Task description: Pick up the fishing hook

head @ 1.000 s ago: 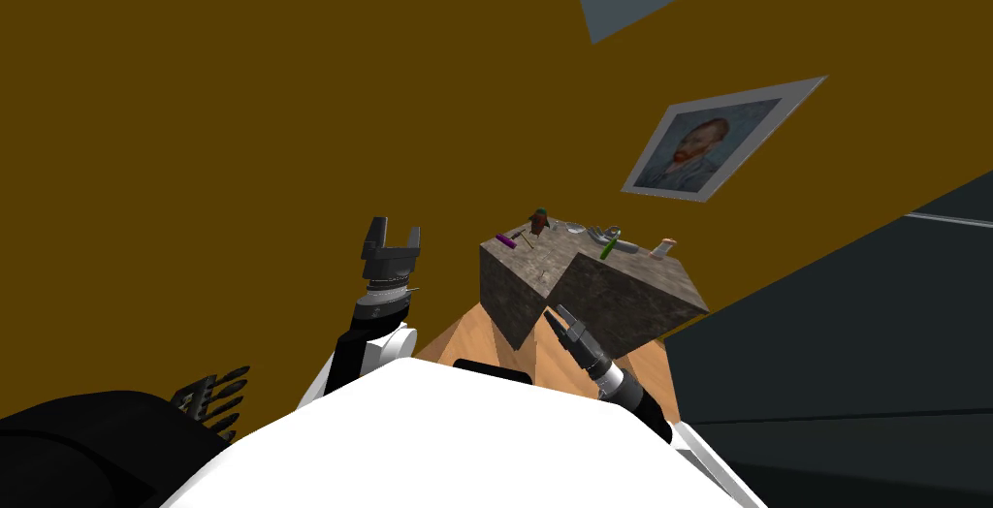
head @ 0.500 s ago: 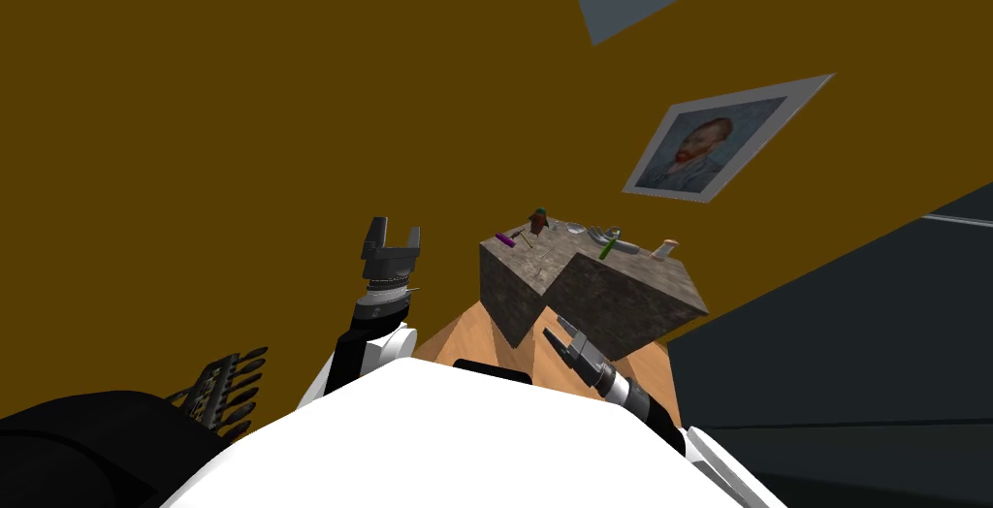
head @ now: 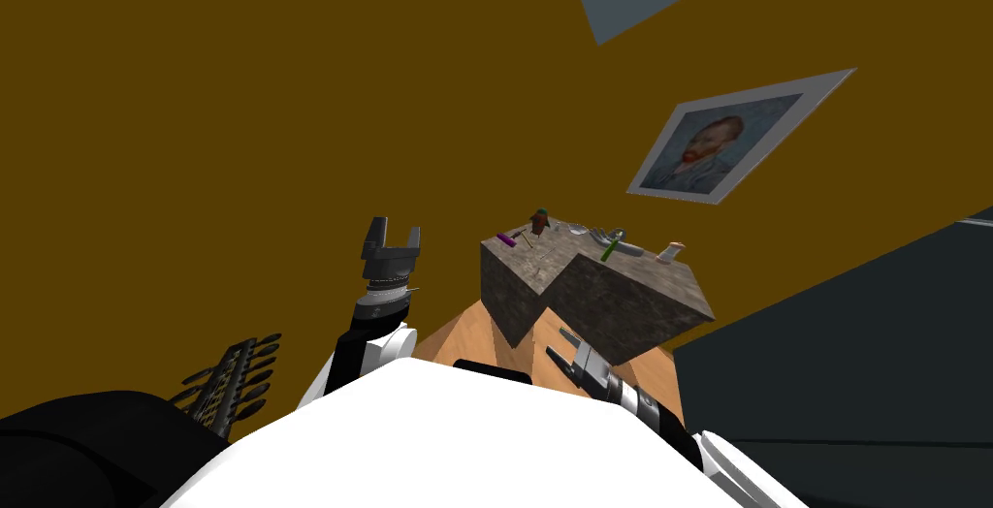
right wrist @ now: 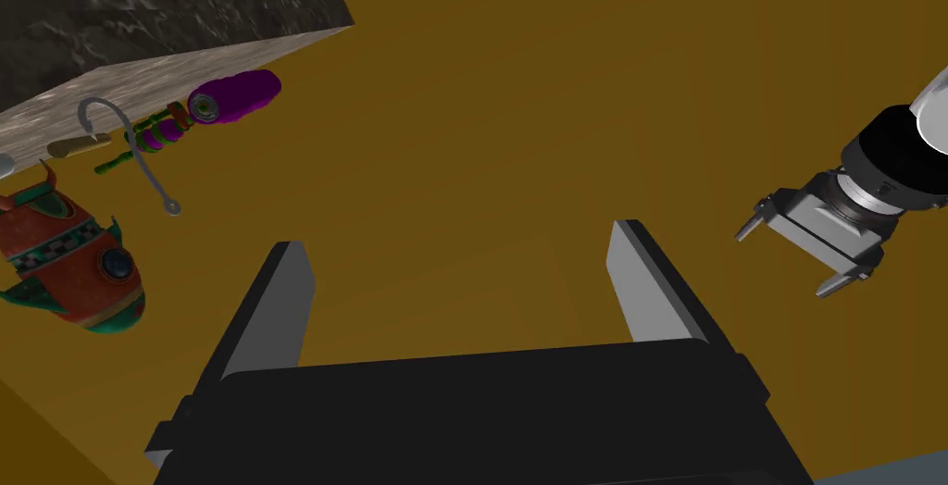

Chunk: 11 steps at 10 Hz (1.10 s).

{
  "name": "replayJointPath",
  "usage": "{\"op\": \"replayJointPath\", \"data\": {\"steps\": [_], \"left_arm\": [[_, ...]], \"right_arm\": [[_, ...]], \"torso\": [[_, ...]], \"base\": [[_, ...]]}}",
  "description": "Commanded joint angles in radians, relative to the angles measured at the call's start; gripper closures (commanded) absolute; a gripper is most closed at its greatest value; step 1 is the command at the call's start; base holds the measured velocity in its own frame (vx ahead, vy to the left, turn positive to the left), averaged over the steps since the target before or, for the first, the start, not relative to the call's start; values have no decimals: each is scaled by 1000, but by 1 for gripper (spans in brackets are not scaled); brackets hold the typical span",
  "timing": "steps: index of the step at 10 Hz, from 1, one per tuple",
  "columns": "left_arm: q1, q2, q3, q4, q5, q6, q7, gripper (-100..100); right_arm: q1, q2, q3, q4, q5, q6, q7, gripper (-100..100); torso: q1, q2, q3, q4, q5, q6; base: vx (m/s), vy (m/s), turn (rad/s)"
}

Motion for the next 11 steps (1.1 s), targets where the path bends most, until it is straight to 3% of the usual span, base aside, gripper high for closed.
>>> {"op": "replayJointPath", "data": {"steps": [1, 6, 7, 8, 11], "left_arm": [[0, 0, 0, 0, 0, 0, 0, 0], [0, 0, 0, 0, 0, 0, 0, 0], [0, 0, 0, 0, 0, 0, 0, 0], [0, 0, 0, 0, 0, 0, 0, 0], [0, 0, 0, 0, 0, 0, 0, 0]], "right_arm": [[2, -50, 7, 18, 27, -8, 10, -100], [-6, -154, 16, 46, 70, -14, 21, -100], [-12, -193, 19, 60, 90, -16, 27, -100], [-12, -199, 19, 60, 90, -16, 27, -100], [-38, -306, 23, 100, 145, -16, 41, -100]], "torso": [[0, 0, 0, 0, 0, 0], [2, -2, -1, -1, 0, 0], [2, -2, -1, -1, 0, 0], [2, -3, -2, -1, 0, 0], [3, -5, -3, -1, 1, -1]], "base": [[6, -44, 107], [13, -26, 77], [27, -21, 129], [26, -20, 78], [64, -7, 189]]}}
